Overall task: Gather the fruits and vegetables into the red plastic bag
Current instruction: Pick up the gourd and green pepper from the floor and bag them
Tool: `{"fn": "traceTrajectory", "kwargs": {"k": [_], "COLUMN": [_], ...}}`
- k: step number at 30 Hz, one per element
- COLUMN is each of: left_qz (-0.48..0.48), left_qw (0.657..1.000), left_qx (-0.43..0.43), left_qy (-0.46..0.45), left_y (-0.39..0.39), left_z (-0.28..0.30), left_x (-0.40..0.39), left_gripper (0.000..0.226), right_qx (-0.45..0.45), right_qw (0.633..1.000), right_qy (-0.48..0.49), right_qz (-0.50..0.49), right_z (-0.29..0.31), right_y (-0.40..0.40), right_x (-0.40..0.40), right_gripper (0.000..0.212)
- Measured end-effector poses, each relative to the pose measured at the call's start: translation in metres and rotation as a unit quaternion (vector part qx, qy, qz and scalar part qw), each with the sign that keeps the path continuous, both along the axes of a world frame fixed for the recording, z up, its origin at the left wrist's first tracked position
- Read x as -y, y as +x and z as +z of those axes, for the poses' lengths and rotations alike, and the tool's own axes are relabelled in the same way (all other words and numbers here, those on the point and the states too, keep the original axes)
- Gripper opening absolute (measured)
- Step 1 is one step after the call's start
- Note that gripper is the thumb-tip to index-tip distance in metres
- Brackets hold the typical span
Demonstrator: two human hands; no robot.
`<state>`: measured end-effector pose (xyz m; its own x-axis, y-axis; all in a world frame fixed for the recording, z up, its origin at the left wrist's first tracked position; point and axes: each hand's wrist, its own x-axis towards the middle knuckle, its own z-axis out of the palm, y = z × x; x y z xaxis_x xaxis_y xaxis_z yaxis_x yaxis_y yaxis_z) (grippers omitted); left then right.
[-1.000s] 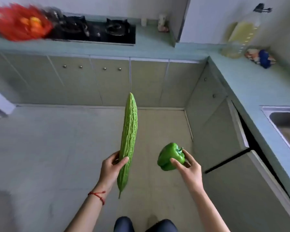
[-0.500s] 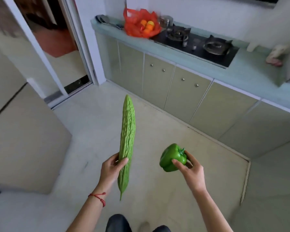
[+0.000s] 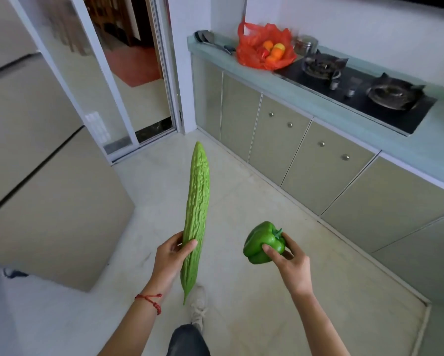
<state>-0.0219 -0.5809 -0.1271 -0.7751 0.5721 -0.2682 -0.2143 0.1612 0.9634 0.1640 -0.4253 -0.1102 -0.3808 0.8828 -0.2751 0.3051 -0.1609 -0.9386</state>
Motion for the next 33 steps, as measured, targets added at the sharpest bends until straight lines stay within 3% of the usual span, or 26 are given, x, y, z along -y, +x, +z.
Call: {"fn": "traceTrajectory", "kwargs": {"k": [14, 33], "left_qz": [-0.015, -0.023], "left_qw": [0.999, 0.999], "left_qx": [-0.029, -0.027], "left_qy": [-0.015, -0.025], "left_y": [-0.203, -0.371], "left_z": [0.011, 0.013], "left_x": [-0.149, -0.419], "left_gripper": [0.015, 0.015], "right_qx": [-0.016, -0.039], "right_qw": [1.0, 0.998], "right_qy": [0.011, 0.007], "right_qz": [-0.016, -0.051], "right_z": [0.007, 0.005], "right_y": [-0.188, -0.363], "right_x": [-0.14, -0.404], "right_gripper": [0.065, 0.056]}}
